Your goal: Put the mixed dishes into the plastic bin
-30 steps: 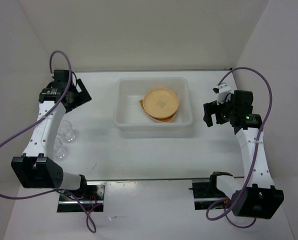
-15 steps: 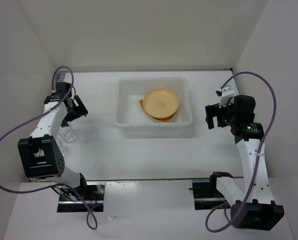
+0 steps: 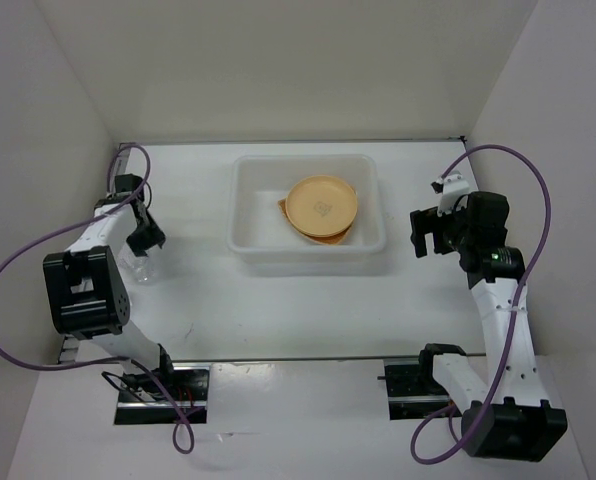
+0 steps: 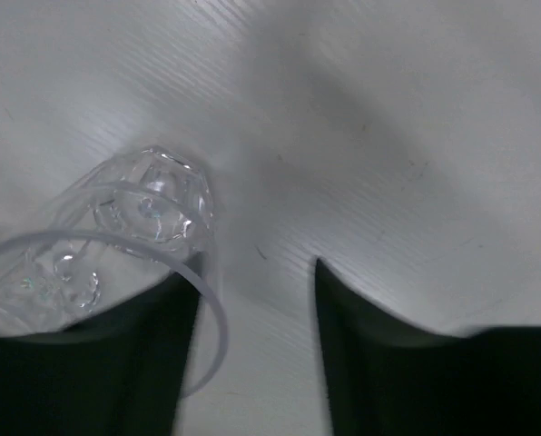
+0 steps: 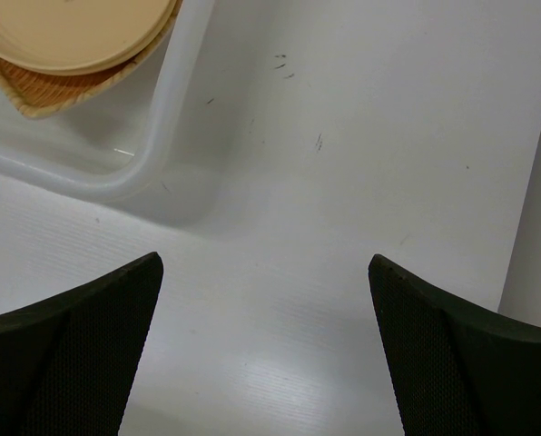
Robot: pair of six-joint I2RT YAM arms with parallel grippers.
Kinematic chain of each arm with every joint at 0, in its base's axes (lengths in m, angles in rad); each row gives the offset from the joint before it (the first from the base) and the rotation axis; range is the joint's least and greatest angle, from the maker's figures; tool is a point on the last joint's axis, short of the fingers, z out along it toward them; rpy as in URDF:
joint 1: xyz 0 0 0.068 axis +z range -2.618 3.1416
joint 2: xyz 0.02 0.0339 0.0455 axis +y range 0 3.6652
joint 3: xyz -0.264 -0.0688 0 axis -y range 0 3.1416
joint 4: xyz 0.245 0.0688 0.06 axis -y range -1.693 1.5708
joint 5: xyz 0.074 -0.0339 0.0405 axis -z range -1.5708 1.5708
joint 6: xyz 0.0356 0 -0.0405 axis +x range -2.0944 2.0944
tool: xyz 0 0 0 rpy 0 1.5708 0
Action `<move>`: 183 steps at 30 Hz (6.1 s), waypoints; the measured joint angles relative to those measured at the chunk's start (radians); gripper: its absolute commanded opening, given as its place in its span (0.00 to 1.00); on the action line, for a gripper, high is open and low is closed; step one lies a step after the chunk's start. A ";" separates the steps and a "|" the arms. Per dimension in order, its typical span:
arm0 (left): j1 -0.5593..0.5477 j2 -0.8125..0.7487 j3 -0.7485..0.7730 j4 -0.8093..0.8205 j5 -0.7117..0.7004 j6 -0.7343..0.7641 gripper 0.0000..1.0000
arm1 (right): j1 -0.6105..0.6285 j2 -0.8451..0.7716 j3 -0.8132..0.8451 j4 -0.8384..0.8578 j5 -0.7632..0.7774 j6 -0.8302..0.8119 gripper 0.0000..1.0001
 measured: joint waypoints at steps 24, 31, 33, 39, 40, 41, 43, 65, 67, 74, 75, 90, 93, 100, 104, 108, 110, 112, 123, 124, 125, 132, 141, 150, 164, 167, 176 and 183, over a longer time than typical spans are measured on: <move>-0.394 0.360 1.080 0.118 0.336 -0.098 0.00 | 0.000 -0.016 -0.015 0.037 0.045 0.007 0.98; -0.566 0.537 1.083 -0.111 0.252 -0.003 0.00 | 0.000 -0.021 -0.028 0.044 0.053 0.007 0.98; -0.574 0.574 1.076 -0.142 0.213 0.009 0.00 | 0.000 -0.024 -0.028 0.045 0.053 0.007 0.98; -0.593 0.635 1.075 -0.200 0.108 0.024 0.00 | 0.000 -0.030 -0.028 0.048 0.056 0.007 0.98; -0.594 0.639 1.075 -0.203 0.098 0.025 0.00 | 0.000 -0.030 -0.028 0.048 0.056 0.007 0.98; -0.595 0.645 1.075 -0.204 0.090 0.025 0.00 | 0.000 -0.030 -0.028 0.048 0.056 0.007 0.98; -0.603 0.655 1.075 -0.204 0.076 0.026 0.01 | 0.000 -0.030 -0.028 0.048 0.056 0.007 0.98; -0.531 -0.126 0.732 -0.254 -0.369 -0.045 1.00 | 0.006 -0.034 -0.029 0.058 0.067 0.007 0.98; -0.411 -0.338 0.525 -0.216 -0.357 -0.095 1.00 | 0.008 -0.023 -0.029 0.059 0.067 0.007 0.98; -0.202 -0.568 0.008 -0.298 -0.237 -0.193 1.00 | 0.018 0.037 -0.031 0.059 0.065 0.008 0.98; -0.183 -0.555 -0.037 -0.311 -0.219 -0.197 1.00 | 0.020 0.043 -0.032 0.059 0.065 0.007 0.98; 0.052 -0.365 -0.154 -0.197 -0.133 -0.225 1.00 | 0.035 0.051 -0.032 0.059 0.052 0.007 0.98; 0.076 -0.308 -0.152 -0.169 -0.145 -0.214 1.00 | 0.035 0.051 -0.032 0.059 0.051 0.007 0.98; 0.149 -0.216 -0.142 -0.119 -0.153 -0.184 1.00 | 0.035 0.046 -0.032 0.059 0.050 0.007 0.98; 0.176 -0.192 -0.142 -0.103 -0.144 -0.168 0.99 | 0.035 0.046 -0.032 0.059 0.050 0.007 0.98; 0.176 -0.190 -0.142 -0.084 -0.129 -0.161 0.75 | 0.035 0.046 -0.032 0.059 0.051 0.007 0.98; 0.175 -0.185 -0.142 -0.076 -0.125 -0.164 0.29 | 0.035 0.046 -0.032 0.059 0.051 0.007 0.98; 0.176 -0.179 -0.142 -0.075 -0.124 -0.164 0.12 | 0.035 0.046 -0.032 0.059 0.051 0.007 0.98; 0.183 -0.215 0.058 0.013 0.256 -0.250 0.00 | 0.035 0.046 -0.032 0.059 0.051 0.007 0.98; 0.181 -0.215 0.069 0.045 0.319 -0.275 0.00 | 0.035 0.046 -0.032 0.059 0.051 0.007 0.98; 0.177 -0.215 0.077 0.079 0.380 -0.303 0.00 | 0.035 0.046 -0.032 0.059 0.052 0.007 0.98; -0.007 -0.169 0.194 0.293 0.671 -0.371 0.00 | 0.035 0.047 -0.032 0.061 0.056 0.007 0.98; -0.408 0.026 0.603 0.103 0.598 -0.017 0.00 | 0.035 0.052 -0.032 0.064 0.058 0.007 0.98; -0.657 0.276 0.665 -0.210 0.219 0.162 0.00 | 0.035 0.053 -0.033 0.066 0.062 0.007 0.98; -0.711 0.347 0.650 -0.213 0.041 0.202 0.16 | 0.035 0.053 -0.033 0.066 0.063 0.007 0.98; -0.724 0.373 0.650 -0.214 0.034 0.202 0.20 | 0.035 0.052 -0.033 0.067 0.063 0.007 0.98; -0.753 0.296 0.673 -0.166 -0.047 0.206 1.00 | 0.035 0.032 -0.045 0.071 0.063 0.007 0.98; -0.732 -0.417 0.270 0.225 -0.068 0.150 1.00 | 0.035 0.024 -0.045 0.074 0.074 0.012 0.99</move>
